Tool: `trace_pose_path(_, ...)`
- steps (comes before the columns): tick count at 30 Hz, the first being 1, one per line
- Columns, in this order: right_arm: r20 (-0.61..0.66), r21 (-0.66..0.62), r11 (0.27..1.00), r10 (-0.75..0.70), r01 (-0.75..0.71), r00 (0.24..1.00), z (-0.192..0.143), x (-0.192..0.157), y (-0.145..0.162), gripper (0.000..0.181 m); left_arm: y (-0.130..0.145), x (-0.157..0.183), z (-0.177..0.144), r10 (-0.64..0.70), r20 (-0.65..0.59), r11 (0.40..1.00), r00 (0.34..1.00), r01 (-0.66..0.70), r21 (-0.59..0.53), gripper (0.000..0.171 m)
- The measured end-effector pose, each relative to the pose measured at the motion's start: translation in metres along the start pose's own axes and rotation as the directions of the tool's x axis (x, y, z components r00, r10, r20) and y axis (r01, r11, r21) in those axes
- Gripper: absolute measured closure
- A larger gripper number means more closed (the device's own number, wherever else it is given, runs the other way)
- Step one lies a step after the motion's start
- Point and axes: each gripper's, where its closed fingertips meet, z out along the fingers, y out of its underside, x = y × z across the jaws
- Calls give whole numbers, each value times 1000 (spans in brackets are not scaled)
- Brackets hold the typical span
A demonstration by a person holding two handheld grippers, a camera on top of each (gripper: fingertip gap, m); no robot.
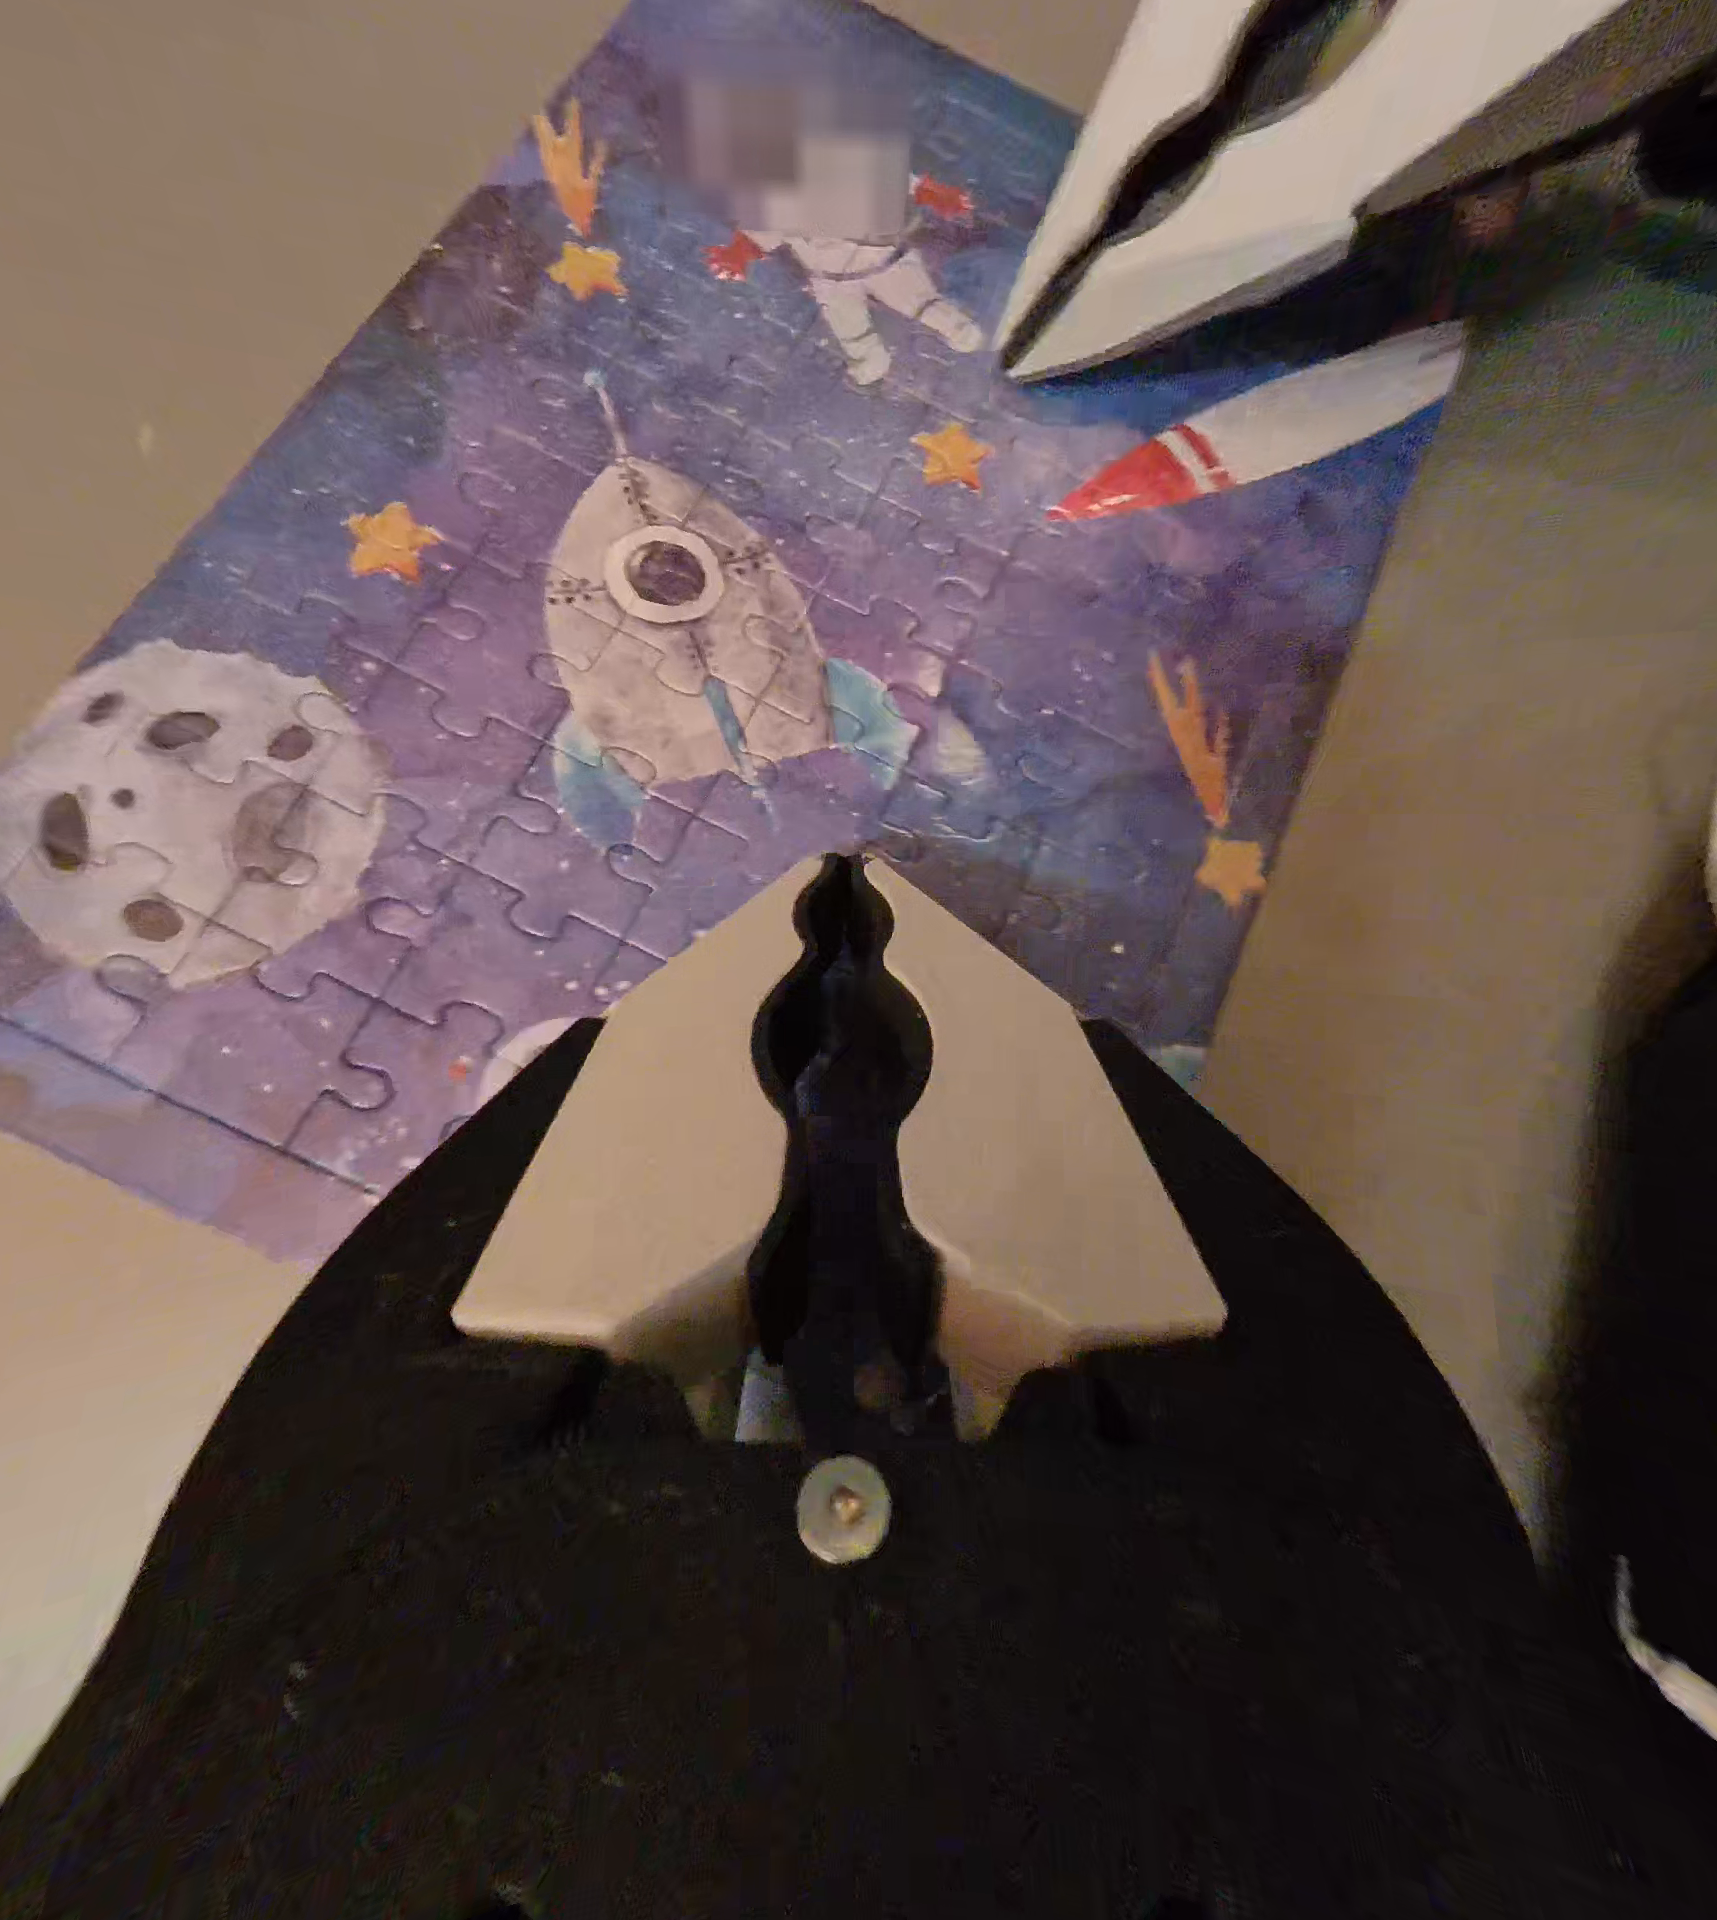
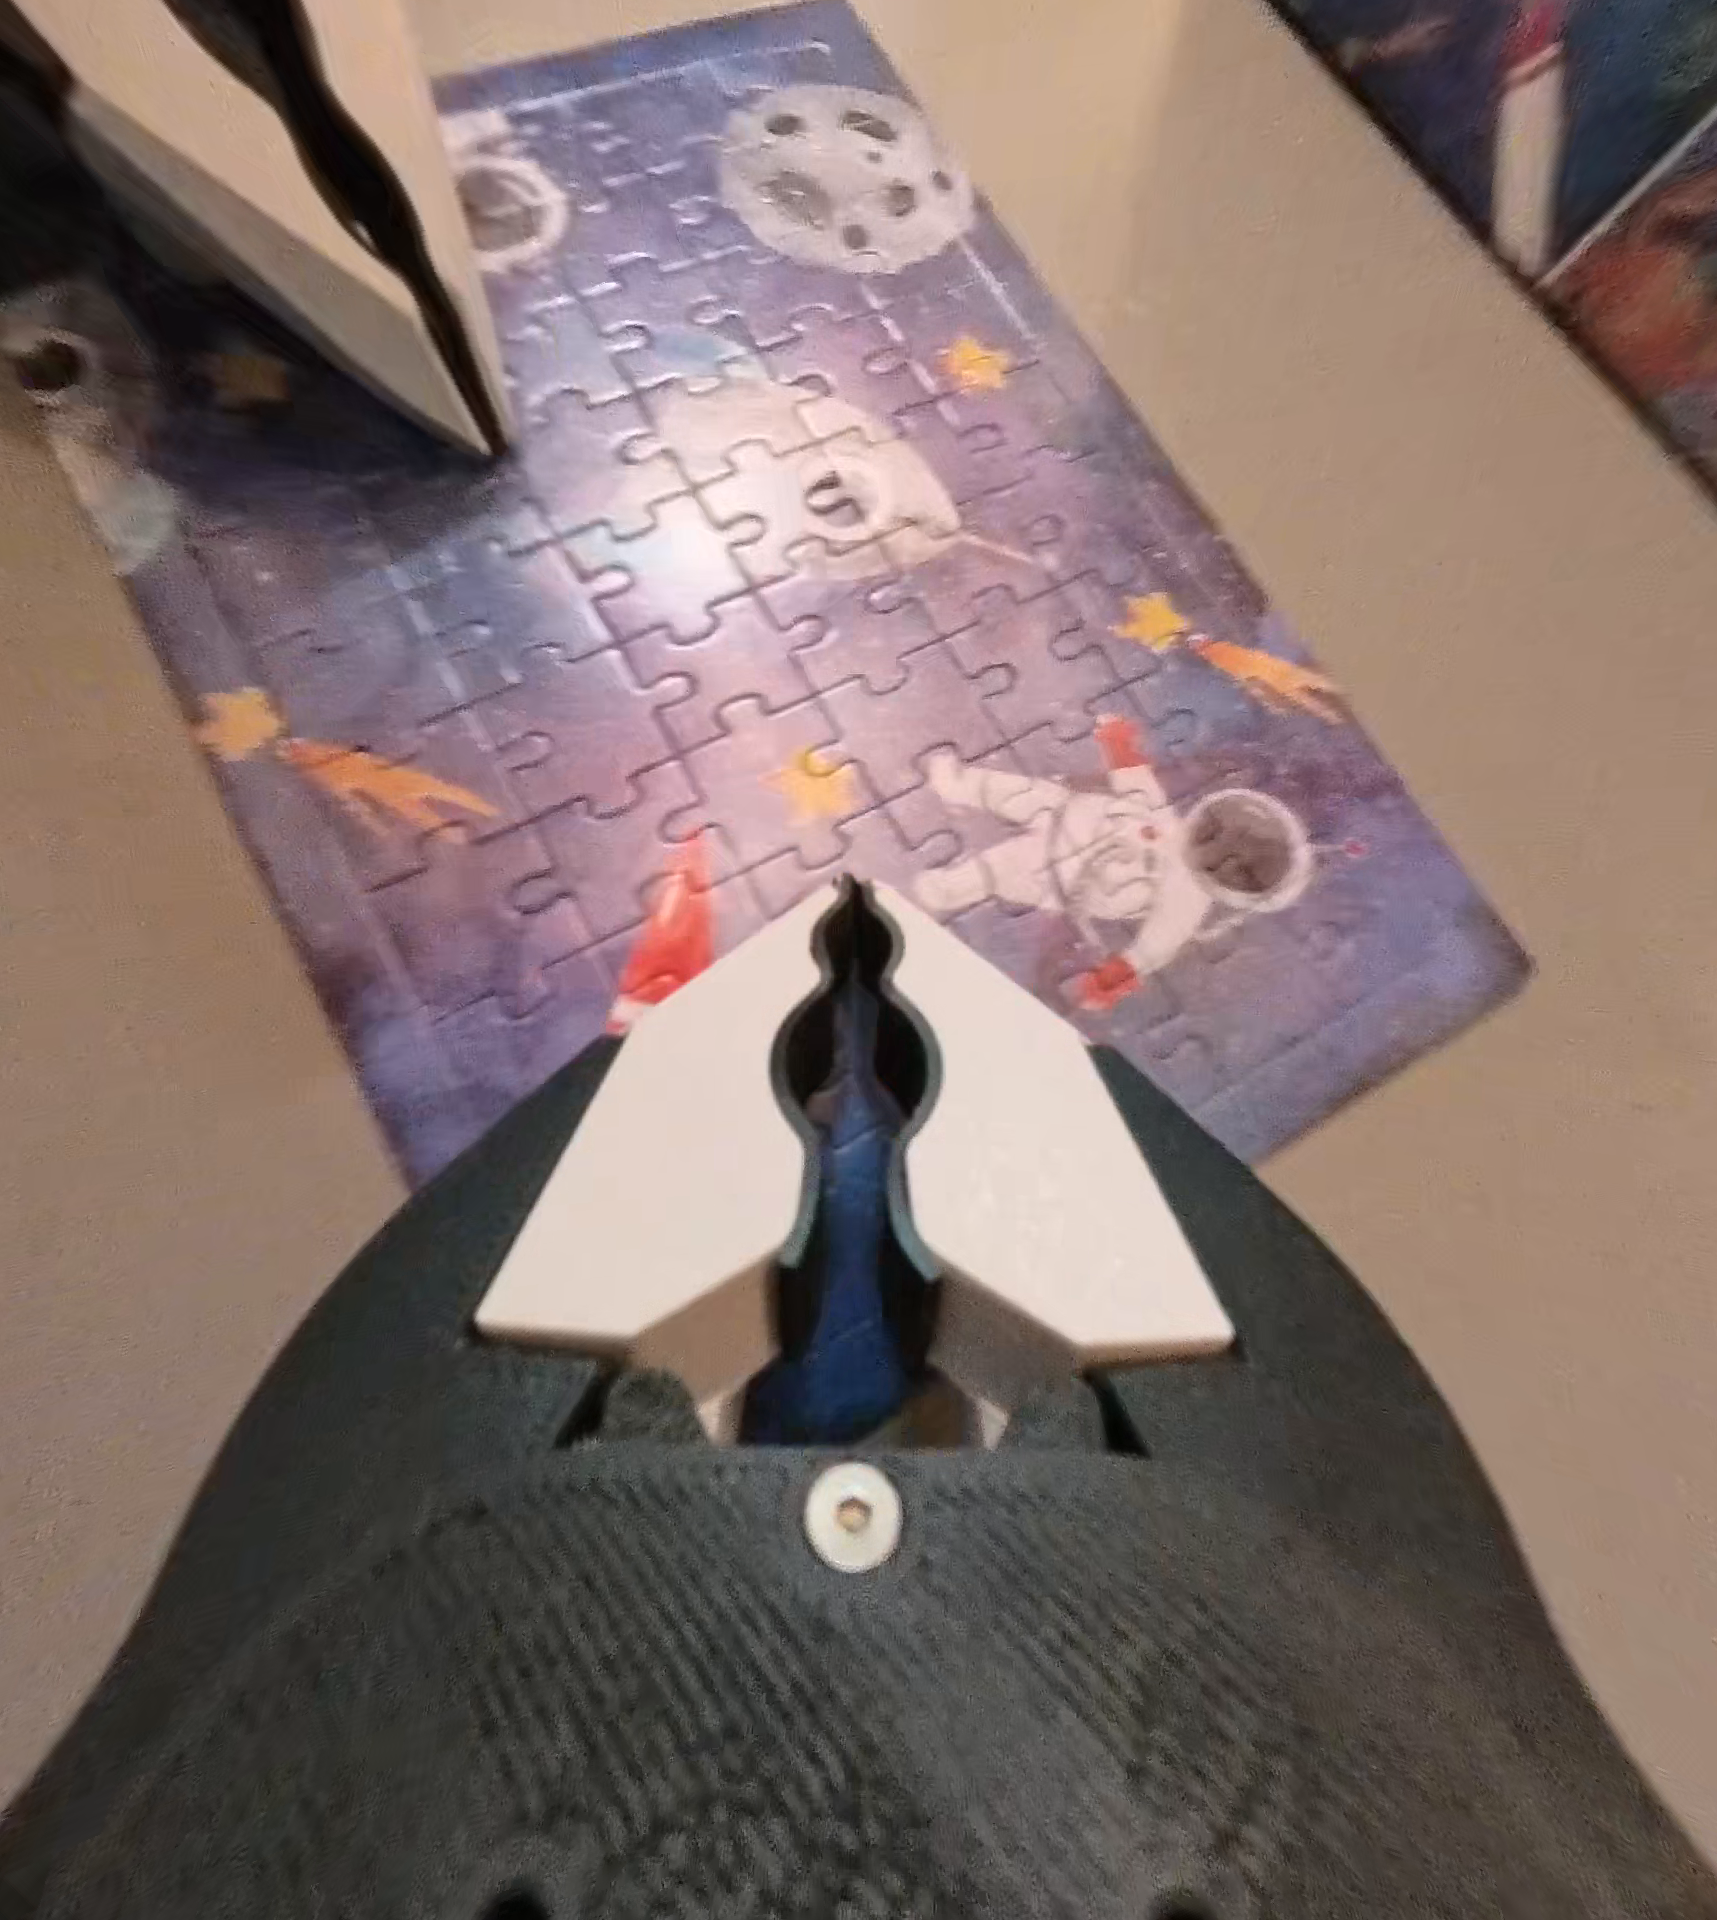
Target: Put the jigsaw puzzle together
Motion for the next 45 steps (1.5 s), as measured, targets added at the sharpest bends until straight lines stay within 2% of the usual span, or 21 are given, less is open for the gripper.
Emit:
trace_pose_path(2, 150, -18, 999, 34, -32, 988, -6, -20, 2, 181, 5, 11, -4, 57, -43, 998, 997, -58, -15, 171)
trace_pose_path(4, 126, -23, 1000, -4, 7, 992, -8, -21, 0, 178, 8, 3, -8, 130, 31, 991, 991, -129, -26, 171)
trace_pose_path(5, 103, 4, 999, -35, 35, 994, -7, -20, -6, 161, 5, -1, -10, 154, 52, 988, 987, -153, -14, 165)
trace_pose_path(7, 99, 46, 998, -43, 38, 994, -5, -20, -16, 132, -3, -1, -12, 149, 26, 988, 989, -150, 30, 101)
trace_pose_path(8, 134, 33, 999, -34, 30, 990, -2, -24, -15, 127, -5, -2, -10, 123, 10, 992, 992, -123, 31, 83)
trace_pose_path(9, 165, -3, 1000, -21, 22, 986, 4, -28, -9, 120, -1, -4, -7, 96, -2, 995, 995, -96, 2, 81)
trace_pose_path(12, 196, 29, 1000, 6, -12, 981, -1, -27, -20, 123, 5, -11, -5, 161, 35, 985, 986, -159, -61, 82)
trace_pose_path(15, 207, 167, 985, 10, -46, 978, -14, -25, -42, 120, 1, -15, -10, 172, 66, 985, 983, -171, -24, 84)
trace_pose_path(18, 166, 11, 1000, 9, -11, 986, 4, -21, -8, 116, 9, -20, -10, 126, 59, 992, 990, -124, -28, 76)
trace_pose_path(20, 201, 95, 993, 56, -76, 978, -5, -23, -24, 124, 4, -34, -20, 121, 136, 992, 983, -123, 9, 77)
trace_pose_path(22, 158, 161, 984, 53, -79, 986, -12, -17, -34, 123, 1, -36, -28, 78, 122, 995, 989, -85, 49, 76)
trace_pose_path(24, 109, 66, 998, 16, -23, 994, -2, -15, -17, 115, 21, -39, -20, 50, 114, 998, 992, -47, -36, 66)
trace_pose_path(25, 116, 30, 999, 24, -27, 993, 5, -16, -8, 114, 18, -37, -21, 70, 110, 998, 991, -70, -7, 71)
trace_pose_path(28, 172, 134, 985, 82, -106, 982, -4, -21, -27, 114, 1, -29, -31, 56, 83, 994, 995, -64, 92, 75)
trace_pose_path(31, 133, 120, 989, 69, -85, 989, -4, -17, -23, 107, 21, -37, -20, 59, 124, 998, 991, -57, -19, 71)
trace_pose_path(33, 115, 21, 997, 69, -72, 991, 6, -18, -4, 99, 14, -33, -24, 49, 102, 998, 994, -53, 30, 76)
trace_pose_path(35, 152, 90, 990, 93, -107, 984, -1, -23, -16, 103, 11, -35, -26, 37, 105, 997, 994, -44, 59, 76)
trace_pose_path(37, 161, 153, 980, 102, -127, 982, -8, -23, -29, 103, 20, -39, -23, 37, 115, 999, 993, -37, 0, 76)
trace_pose_path(40, 103, 36, 996, 83, -87, 991, 5, -18, -5, 95, 10, -32, -26, 76, 113, 995, 991, -82, 56, 80)
trace_pose_path(41, 106, 50, 994, 87, -92, 991, 5, -19, -6, 108, 5, -29, -28, 69, 101, 993, 993, -78, 85, 85)
trace_pose_path(45, 113, 95, 989, 102, -113, 988, 1, -19, -15, 111, 16, -42, -25, 29, 144, 999, 989, -32, 20, 99)
